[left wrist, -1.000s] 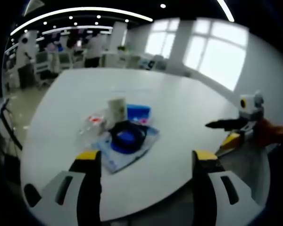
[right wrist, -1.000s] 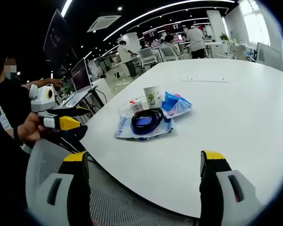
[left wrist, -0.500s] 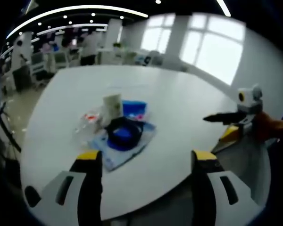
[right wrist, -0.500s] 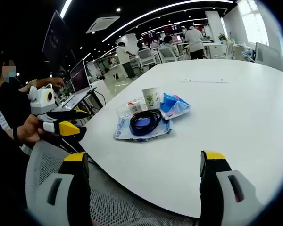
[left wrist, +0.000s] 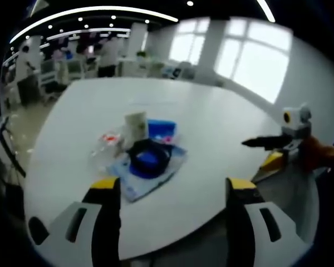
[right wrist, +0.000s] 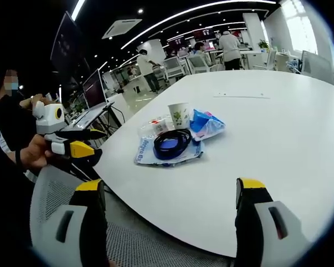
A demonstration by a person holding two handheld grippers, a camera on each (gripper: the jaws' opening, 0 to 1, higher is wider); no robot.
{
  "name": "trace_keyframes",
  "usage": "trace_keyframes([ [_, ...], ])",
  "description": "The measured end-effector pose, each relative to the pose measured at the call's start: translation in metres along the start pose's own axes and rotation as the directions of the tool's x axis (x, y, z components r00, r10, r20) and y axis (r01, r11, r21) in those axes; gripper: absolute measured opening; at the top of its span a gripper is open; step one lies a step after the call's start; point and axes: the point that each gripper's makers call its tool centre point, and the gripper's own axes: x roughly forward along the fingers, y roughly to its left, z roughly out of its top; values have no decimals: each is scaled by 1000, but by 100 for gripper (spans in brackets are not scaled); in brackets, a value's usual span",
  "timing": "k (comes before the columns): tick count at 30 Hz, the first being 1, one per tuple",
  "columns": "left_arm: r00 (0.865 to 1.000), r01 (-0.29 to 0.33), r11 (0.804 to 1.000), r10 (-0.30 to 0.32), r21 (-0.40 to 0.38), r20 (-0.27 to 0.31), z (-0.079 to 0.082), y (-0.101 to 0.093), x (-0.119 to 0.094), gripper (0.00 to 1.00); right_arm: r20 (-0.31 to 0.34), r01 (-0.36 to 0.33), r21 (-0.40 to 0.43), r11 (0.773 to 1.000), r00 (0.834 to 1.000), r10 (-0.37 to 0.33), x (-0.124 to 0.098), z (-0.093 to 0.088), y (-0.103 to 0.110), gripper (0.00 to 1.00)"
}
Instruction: Arrange the tabletop items into an orderly group along one side of the table until the central work area is clear of visible clutter.
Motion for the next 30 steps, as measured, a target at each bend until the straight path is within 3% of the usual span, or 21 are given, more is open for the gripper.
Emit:
trace_keyframes([
  [6,1000,-2,1000,2,4,1,1,0,0,73,4,5,-2,1000,1000,-5,-1,2,0,98],
  [13,1000,5,999,-4,-47,27,6,1,-2,73,2,10,2,1000,1000,-10,-2,1,-2,97],
  [30,999,30,999,-30,14,-19,-1,-10,3,71,25,34,-4,999,999,-33,-5,6,-8,95],
])
